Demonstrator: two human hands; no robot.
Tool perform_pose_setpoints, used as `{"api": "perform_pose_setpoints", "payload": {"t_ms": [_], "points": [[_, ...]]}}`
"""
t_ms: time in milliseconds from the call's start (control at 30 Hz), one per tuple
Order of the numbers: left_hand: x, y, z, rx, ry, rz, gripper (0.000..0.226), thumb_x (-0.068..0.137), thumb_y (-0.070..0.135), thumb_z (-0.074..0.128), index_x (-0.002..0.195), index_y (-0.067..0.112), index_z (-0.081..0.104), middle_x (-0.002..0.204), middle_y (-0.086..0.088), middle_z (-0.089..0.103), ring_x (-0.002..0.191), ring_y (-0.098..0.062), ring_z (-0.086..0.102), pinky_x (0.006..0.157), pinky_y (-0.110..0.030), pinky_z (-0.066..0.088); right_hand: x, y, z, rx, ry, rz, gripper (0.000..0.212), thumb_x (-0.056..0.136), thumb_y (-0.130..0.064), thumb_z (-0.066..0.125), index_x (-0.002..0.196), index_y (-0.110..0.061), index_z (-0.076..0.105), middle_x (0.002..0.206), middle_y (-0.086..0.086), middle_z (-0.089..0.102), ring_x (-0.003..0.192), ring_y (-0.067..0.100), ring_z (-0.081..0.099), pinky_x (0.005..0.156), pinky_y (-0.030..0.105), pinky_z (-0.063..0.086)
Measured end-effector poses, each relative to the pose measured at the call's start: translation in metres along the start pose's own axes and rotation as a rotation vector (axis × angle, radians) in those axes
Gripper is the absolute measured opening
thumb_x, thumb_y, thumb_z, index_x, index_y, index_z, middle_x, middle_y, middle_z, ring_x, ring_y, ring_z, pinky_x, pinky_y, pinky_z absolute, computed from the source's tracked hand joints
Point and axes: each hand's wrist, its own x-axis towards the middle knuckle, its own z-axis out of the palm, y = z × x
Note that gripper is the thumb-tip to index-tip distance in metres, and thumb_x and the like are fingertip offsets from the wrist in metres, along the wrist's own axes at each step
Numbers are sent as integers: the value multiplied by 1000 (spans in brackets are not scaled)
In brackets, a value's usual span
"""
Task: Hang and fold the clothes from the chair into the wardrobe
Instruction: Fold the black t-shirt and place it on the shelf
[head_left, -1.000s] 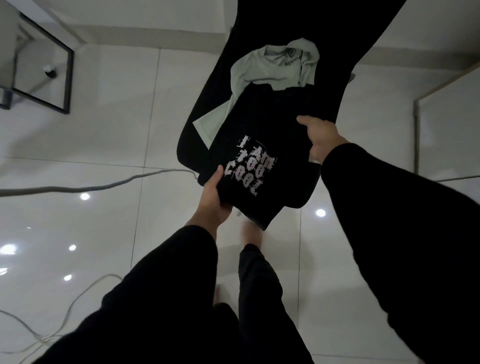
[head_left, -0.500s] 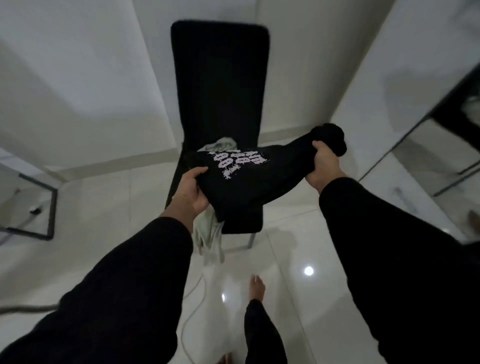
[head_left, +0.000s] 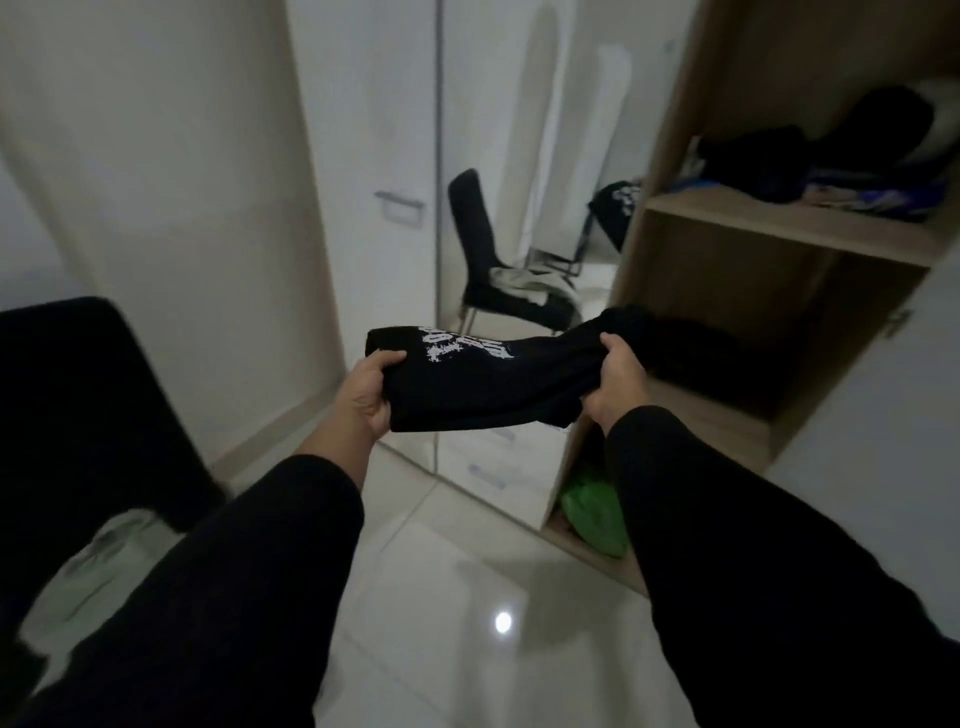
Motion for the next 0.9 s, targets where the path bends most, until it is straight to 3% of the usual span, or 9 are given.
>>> {"api": "perform_pose_setpoints", "payload": {"t_ms": [100,200,300,333,433,567,700,900], "points": [[33,-33,60,53,-50,-84,32,92,9,42,122,7,52,68,-10,72,71,-26,67,51,-32,58,30,-36,-52,16,91,-35,56,81,-34,65,132,-17,49,122,10,59,103,30,61,94,47,50],[62,-65,108,120,-71,-167,38,95,9,37,131,5,47,75,-14,71,67,-27,68,46,-35,57,56,-62,-96,50,152,-58,58,79,-37,65,132,-20,49,120,10,60,102,30,61,95,46,50],[92,-94,145,157,-108,-199,36,99,7,32,132,11,43,92,-15,62,79,-27,62,74,-44,58,87,-76,-130,72,225,-69,64,75,-37,66,134,-20,48,123,10,59,104,31,60,97,46,48],[101,-102,155,163,-122,-209,35,99,6,30,131,14,42,93,-15,61,80,-26,61,73,-45,58,97,-79,-139,79,253,-61,66,74,-37,67,135,-20,48,124,10,58,106,31,60,98,46,48],[127,-120,179,226,-137,-260,37,100,7,30,135,13,40,92,-15,62,78,-26,61,48,-38,58,121,-82,-160,100,324,-48,68,74,-37,67,136,-18,46,126,10,57,111,30,57,102,47,44],[179,-137,209,339,-189,-325,47,99,9,33,146,16,29,97,-16,62,79,-27,63,46,-37,56,160,-88,-177,160,389,-52,71,73,-39,68,137,-17,47,129,9,55,115,30,54,105,46,42],[219,-151,242,477,-278,-401,41,96,9,39,137,9,41,96,-15,63,79,-28,62,45,-33,56,197,-94,-191,177,486,-68,79,66,-42,70,136,-16,46,126,9,56,110,30,55,102,46,44],[280,-186,293,631,-362,-425,40,97,5,37,135,17,42,115,-17,59,79,-27,60,61,-40,51,248,-110,-210,237,577,-52,56,87,-31,63,136,-9,46,128,10,56,114,30,54,107,43,40]]}}
